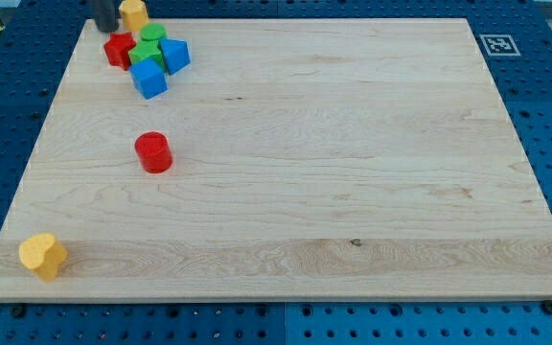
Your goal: Push the yellow hexagon slightly left
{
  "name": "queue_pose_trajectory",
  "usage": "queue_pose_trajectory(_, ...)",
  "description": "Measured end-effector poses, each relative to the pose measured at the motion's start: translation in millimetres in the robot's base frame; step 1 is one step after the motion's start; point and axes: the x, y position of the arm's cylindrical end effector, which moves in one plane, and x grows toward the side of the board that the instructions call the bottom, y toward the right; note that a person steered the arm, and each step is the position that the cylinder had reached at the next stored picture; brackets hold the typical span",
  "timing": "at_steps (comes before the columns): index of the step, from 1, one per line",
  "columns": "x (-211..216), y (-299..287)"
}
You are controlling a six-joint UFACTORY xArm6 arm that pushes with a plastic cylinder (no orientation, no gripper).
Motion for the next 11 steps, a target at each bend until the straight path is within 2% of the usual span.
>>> queue_pose_trajectory(2,-0.3,15.8)
queue_pose_trajectory(4,62.4,192.1)
queue_pose_trajectory(6,59.6,179.3)
queue_pose_trajectory(7,1.1,183.3)
queue_pose_trajectory(11,-1.2,142.3)
